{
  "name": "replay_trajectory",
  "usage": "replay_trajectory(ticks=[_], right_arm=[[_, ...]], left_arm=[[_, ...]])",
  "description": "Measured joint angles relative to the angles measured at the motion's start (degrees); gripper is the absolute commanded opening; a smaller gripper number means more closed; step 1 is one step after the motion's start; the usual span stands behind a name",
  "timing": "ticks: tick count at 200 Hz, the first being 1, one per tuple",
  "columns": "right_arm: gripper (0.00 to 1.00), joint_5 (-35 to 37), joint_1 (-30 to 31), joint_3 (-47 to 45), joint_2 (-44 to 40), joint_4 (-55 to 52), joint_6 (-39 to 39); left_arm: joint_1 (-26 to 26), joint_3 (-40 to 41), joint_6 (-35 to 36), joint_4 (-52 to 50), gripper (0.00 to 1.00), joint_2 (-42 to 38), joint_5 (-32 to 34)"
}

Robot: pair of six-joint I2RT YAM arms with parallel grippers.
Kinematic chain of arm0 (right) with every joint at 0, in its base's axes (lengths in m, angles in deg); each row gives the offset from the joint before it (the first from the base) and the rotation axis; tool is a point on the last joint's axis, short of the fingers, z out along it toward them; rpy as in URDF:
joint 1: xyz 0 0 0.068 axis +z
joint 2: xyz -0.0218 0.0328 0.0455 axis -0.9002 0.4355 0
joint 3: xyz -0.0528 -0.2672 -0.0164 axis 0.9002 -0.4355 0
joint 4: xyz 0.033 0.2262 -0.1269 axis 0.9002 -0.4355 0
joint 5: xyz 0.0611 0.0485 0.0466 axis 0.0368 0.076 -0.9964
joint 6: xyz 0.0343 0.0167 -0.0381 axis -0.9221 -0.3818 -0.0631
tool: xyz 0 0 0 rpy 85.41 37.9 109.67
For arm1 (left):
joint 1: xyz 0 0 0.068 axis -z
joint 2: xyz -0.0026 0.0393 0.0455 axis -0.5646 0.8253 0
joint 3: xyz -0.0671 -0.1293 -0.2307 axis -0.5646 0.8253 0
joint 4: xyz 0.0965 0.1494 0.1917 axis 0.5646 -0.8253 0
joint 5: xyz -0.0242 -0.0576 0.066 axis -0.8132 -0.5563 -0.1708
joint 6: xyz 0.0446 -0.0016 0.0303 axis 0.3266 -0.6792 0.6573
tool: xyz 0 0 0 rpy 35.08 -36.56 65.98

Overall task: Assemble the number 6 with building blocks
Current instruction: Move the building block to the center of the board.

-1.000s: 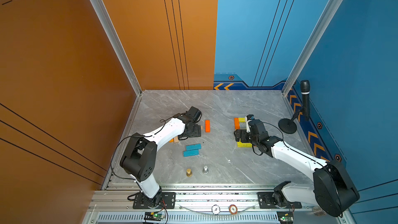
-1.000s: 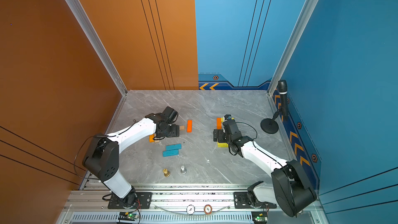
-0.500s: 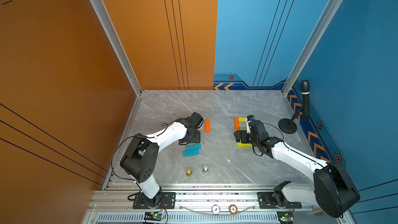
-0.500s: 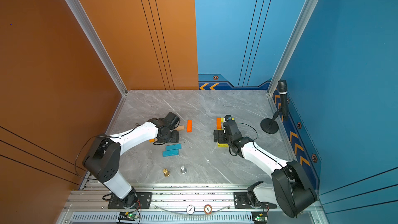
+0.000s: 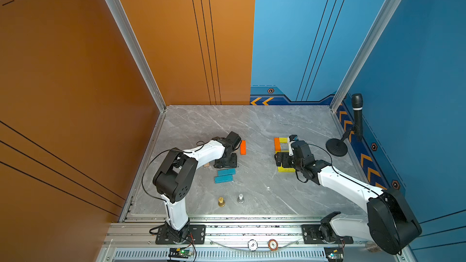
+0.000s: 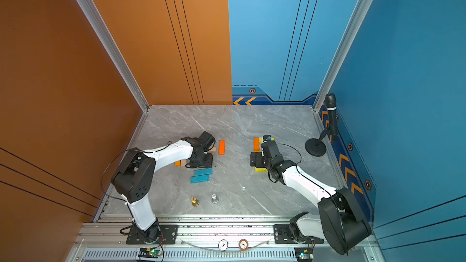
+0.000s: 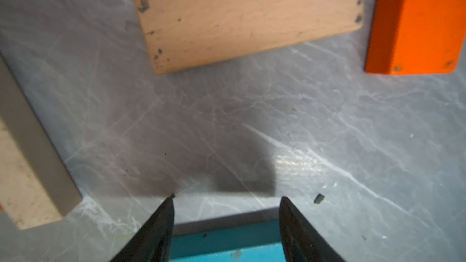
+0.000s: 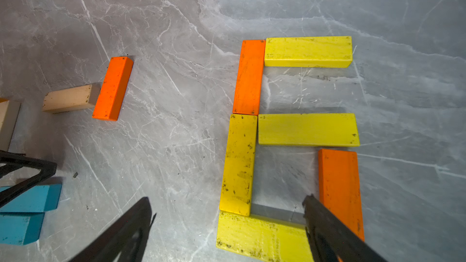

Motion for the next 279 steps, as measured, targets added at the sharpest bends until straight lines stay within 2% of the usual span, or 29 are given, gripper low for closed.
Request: replay_trajectory(ticks=[77,119,204,279], right_arm=[[0.93,0.0,0.3,0.0,0.6,0.0,0.1],[0.9,0.3,4.4,1.9,3.0,-0.5,0.1],[0.79,3.6,15.3,20.1,20.0,-6.1,-3.5],[0.73,4.0,17.1,37.7,35.1,-13.4,-5.1]], left_arm=[[-4.2,-6.4,1.5,0.1,0.68,5.6,-2.0],[-6.1,-9.8,2.0,0.1,0.68,7.8,-3.5],[-8.4,-16.2,3.0,0.9,0.69,12.0,-7.9],[-12.9,-12.7,1.2,3.1,0.77,8.5,-13.1]])
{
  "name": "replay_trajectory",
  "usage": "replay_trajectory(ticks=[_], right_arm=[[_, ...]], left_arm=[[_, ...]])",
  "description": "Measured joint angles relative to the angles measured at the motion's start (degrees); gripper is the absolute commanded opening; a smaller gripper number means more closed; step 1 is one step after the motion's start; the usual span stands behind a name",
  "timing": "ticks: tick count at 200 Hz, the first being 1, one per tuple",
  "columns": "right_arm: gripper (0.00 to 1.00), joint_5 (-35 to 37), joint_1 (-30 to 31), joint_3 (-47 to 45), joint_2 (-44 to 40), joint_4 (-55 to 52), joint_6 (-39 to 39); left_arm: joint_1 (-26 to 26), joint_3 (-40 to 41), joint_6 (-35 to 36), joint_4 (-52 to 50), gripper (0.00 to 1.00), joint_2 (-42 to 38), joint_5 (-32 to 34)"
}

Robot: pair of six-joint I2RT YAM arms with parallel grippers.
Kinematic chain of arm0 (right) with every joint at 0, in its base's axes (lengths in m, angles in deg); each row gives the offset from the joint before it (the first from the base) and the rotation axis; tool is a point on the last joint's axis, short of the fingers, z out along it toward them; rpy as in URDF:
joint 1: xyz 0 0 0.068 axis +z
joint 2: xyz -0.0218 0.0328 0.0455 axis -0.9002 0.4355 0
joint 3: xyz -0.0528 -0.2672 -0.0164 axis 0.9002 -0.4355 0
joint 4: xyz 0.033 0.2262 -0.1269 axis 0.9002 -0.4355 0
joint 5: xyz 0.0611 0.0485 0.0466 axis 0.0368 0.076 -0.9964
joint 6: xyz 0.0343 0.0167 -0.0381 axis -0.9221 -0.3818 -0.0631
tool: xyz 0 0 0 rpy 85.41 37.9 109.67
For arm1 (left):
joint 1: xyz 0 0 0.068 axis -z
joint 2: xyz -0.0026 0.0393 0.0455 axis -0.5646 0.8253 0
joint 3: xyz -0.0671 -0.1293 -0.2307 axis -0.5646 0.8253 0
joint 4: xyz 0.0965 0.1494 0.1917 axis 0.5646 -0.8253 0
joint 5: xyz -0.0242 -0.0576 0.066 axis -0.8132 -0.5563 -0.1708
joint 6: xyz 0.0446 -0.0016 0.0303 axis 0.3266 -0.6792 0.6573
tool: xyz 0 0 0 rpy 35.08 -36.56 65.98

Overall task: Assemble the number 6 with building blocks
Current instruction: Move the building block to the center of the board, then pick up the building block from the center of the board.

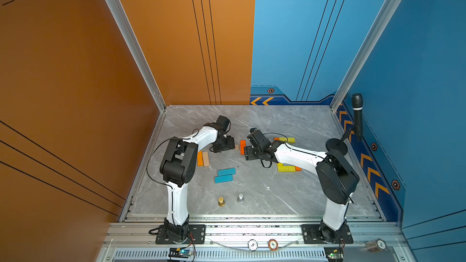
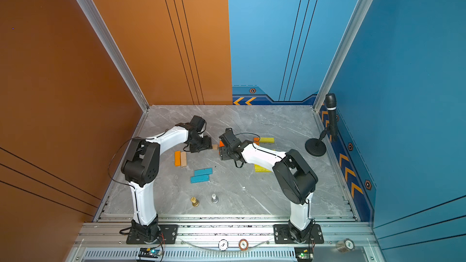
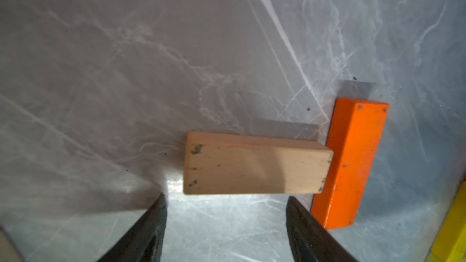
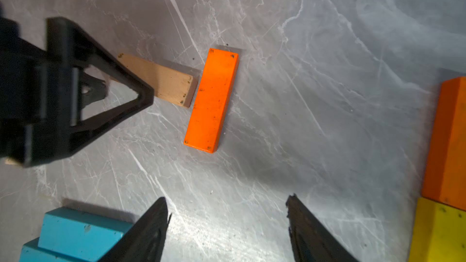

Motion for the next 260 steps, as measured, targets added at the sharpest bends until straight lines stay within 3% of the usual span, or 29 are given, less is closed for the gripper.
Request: replay_trajectory(ticks=[61,120,151,162,195,233,260], right_arm=[[0.65,0.0,0.8,13.2,10.3,-5.9,0.0],[0.58,1.1,0.9,17.1,15.9,-10.0,-0.2],[0.48,1.9,0.9,19.5,17.6,-11.3,-0.5],[0.39,2.2,0.9,20.3,18.0,-11.8,-0.3],[0.15,2.3,0.7,21.4,18.4,-12.1,-1.0],[0.14,2.1,0.0,19.4,16.5,-12.2,-1.5],[0.14,2.2,-0.4,13.3,8.7,-12.2,-1.6]], left_arm=[[-2.8,4.7,-2.8,2.3,0.81,-7.9,-0.8],[-4.3,5.0,-3.5,2.7,0.84,-8.3,0.2],[-4.3,5.0,-3.4,2.8,0.84,-7.8,1.2],[-4.0,5.0,-3.4,2.7,0.85,-7.1,1.6],[-3.2,3.5,-3.1,2.3,0.85,-3.9,2.6],[-1.3,-0.4,-2.3,1.4,0.85,-0.5,3.6],[-0.2,-2.7,-1.9,1.2,0.85,1.4,4.0]])
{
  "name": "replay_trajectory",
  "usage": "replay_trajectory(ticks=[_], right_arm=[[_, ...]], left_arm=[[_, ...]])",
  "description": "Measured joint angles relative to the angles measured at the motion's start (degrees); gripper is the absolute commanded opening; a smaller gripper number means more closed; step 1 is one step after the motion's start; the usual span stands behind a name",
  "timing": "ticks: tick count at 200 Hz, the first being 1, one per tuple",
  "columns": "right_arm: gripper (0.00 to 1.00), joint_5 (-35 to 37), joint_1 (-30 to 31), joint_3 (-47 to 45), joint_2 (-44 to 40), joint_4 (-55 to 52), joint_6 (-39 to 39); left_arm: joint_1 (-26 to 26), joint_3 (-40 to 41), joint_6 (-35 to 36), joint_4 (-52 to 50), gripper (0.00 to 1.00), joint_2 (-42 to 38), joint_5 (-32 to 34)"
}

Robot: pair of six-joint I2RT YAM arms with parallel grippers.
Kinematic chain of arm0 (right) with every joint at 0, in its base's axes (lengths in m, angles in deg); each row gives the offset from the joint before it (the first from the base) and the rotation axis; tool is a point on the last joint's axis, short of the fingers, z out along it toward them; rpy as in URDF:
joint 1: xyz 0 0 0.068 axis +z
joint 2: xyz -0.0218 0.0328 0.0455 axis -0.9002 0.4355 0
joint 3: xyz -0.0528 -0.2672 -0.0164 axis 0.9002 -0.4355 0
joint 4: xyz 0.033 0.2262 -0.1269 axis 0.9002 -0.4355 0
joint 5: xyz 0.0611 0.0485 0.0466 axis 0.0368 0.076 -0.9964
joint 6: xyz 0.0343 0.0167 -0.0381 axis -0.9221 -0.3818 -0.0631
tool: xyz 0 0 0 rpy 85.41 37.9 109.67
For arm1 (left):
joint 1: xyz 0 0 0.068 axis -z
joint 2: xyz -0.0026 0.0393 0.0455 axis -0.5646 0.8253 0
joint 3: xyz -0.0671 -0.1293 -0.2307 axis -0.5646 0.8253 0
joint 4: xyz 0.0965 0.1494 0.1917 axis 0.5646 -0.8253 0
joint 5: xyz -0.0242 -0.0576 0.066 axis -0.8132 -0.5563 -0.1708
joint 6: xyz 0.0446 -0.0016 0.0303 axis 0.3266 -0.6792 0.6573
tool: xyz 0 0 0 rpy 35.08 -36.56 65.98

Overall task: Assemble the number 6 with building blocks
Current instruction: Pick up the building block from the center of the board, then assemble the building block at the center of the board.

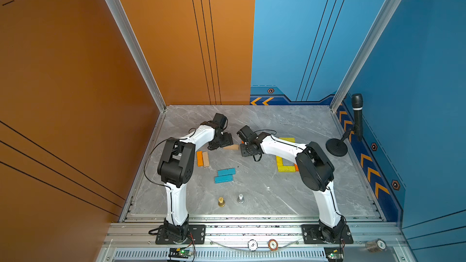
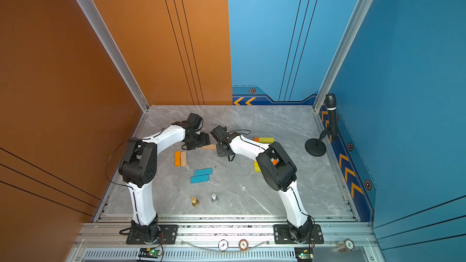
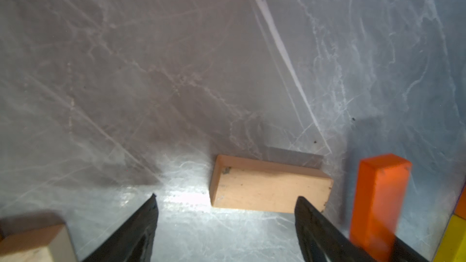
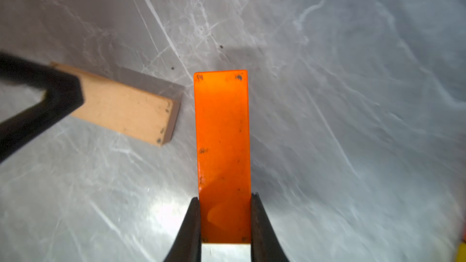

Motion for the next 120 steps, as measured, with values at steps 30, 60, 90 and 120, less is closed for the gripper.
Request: replay_trajectory(ticks=[30,60,90,120], right_arm=[[0.14,0.0,-0.9,-6.2,-11.2,1.5,-0.7],[0.14,0.2,-1.8,-12.4,-21.2,2.3,-1.2],[0.15,0.2,-3.3,-18.2,-29.3,2.4,-1.6],[0.15,0.3,-4.5,-21.6,-34.9,1.9,-1.9]], left_arm=[[1.2,-0.8,0.0,0.0,0.84,2.0,0.0],[2.5,-2.1,0.2,-0.2,0.83,3.1,0.5],[3.9,-3.0,-0.2,-0.3,0.82,3.8,1.2],[5.4,-5.3,-2.3,-0.4,0.82,5.4,1.5]])
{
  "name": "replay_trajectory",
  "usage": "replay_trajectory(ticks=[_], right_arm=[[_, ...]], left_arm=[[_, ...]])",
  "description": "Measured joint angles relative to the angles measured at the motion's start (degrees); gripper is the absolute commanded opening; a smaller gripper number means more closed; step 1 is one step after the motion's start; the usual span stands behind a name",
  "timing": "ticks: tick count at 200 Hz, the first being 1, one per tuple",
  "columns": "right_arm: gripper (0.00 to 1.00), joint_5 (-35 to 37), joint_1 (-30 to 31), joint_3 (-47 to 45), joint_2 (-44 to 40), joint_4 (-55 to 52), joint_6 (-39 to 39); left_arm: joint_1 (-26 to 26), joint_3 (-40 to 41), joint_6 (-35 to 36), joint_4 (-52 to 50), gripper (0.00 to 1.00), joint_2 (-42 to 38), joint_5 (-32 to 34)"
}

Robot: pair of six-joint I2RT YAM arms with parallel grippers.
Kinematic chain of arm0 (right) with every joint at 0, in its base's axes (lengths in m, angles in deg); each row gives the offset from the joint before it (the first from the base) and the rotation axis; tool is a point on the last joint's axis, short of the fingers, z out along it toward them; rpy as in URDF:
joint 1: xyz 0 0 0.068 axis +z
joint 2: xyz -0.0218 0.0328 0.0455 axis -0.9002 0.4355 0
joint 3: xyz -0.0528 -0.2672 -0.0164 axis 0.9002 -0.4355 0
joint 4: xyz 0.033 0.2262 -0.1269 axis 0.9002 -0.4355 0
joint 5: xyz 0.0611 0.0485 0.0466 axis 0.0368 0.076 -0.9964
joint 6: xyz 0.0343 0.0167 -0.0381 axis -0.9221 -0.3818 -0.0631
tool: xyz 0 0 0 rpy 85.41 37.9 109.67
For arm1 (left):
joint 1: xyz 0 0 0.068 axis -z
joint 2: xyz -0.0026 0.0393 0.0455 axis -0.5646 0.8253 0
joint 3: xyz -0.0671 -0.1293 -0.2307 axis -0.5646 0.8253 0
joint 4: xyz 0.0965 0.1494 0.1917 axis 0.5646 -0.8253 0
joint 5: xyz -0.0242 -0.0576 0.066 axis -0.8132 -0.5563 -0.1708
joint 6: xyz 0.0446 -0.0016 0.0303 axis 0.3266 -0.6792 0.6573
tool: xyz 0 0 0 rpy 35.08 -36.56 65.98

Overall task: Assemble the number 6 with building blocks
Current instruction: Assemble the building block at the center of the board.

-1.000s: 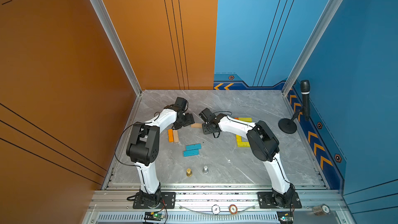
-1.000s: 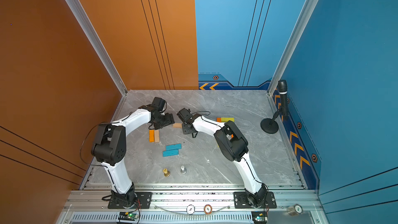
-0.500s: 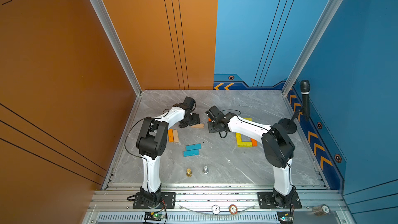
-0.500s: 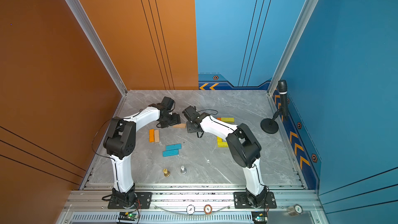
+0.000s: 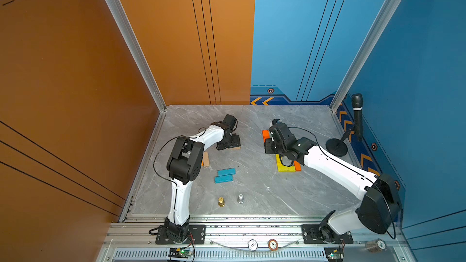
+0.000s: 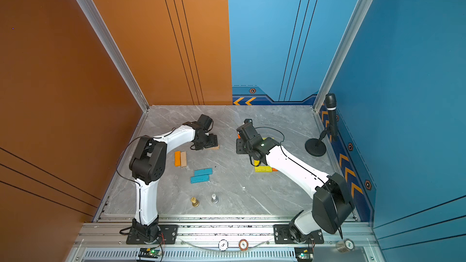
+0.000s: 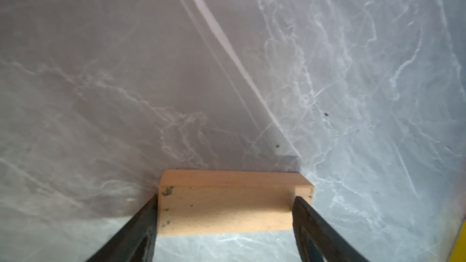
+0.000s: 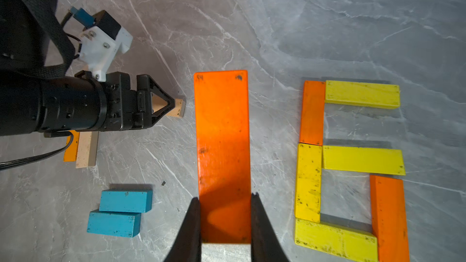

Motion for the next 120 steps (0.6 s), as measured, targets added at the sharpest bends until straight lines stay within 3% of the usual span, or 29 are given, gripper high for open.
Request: replay_trajectory(ticks=[73,96,100,120], right_arm=[[0.15,0.8,0.1,-2.8,-4.1,-2.5,-0.7],[0.15,1.4,0.9,-2.8,-3.9,-3.1,-1.0],[0.15,1.4,1.0,-2.8,-3.9,-3.1,-1.0],[0.16,1.7,3.4,-2.1,-2.3,-3.5,-1.5]], left_arm=[[0.7,-3.1,-4.7,0.1,0.85,1.5,-4.4],[-1.9,-3.0,-4.3,-1.2,0.85,-0.7,-6.3],[-2.6,-2.9,-4.2,-1.6,0.9,-1.5,-6.7],[-7.0,-1.7,-3.1,-2.9,0.92,-7.1,-7.4]])
